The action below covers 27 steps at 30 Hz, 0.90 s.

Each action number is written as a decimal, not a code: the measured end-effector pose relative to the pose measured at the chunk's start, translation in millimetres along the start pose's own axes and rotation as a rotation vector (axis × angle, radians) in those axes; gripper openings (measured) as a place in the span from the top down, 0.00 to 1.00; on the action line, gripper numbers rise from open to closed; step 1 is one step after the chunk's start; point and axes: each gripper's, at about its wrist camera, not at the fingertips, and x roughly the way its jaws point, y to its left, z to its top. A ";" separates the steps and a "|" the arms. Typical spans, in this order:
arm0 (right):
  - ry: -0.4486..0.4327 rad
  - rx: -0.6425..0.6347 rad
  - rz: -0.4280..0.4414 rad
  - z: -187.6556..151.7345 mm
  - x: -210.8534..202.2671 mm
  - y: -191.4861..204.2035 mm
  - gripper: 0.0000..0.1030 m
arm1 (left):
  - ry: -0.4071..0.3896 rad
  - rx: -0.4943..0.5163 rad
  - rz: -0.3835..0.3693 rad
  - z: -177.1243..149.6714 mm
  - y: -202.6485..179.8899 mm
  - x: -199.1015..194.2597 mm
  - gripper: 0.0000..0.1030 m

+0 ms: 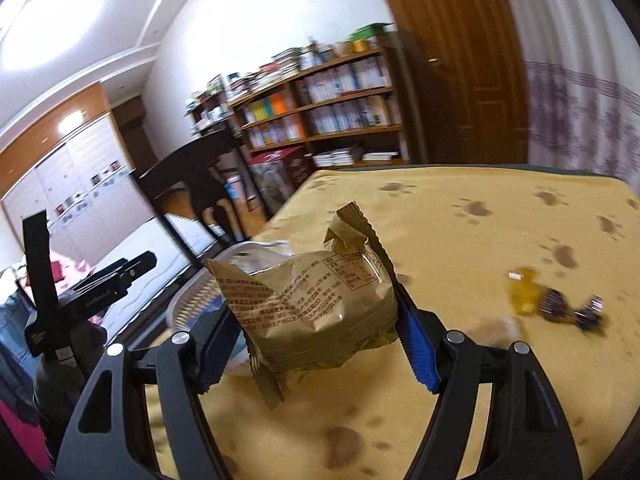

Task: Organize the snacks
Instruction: 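Carry the cracker box with the left tool into the basket and open, then carry the tan packet with the right tool into the basket and release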

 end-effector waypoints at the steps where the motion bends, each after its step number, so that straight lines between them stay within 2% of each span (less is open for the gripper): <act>1: 0.010 -0.010 0.020 3.3 7.1 10.5 0.30 | -0.009 -0.008 0.002 2.5 2.6 -3.4 0.19; 12: 0.108 -0.024 0.172 28.0 76.5 78.8 0.30 | -0.061 -0.097 0.004 16.9 30.9 -28.3 0.18; 21: 0.219 0.002 0.234 27.6 134.7 112.7 0.29 | -0.074 -0.161 -0.002 21.9 50.4 -34.4 0.18; 24: 0.236 0.010 0.246 26.7 147.1 121.5 0.28 | -0.071 -0.176 -0.007 22.7 53.1 -34.2 0.17; 27: 0.243 0.035 0.254 28.4 155.8 119.6 0.20 | -0.070 -0.179 -0.010 23.1 52.7 -33.1 0.17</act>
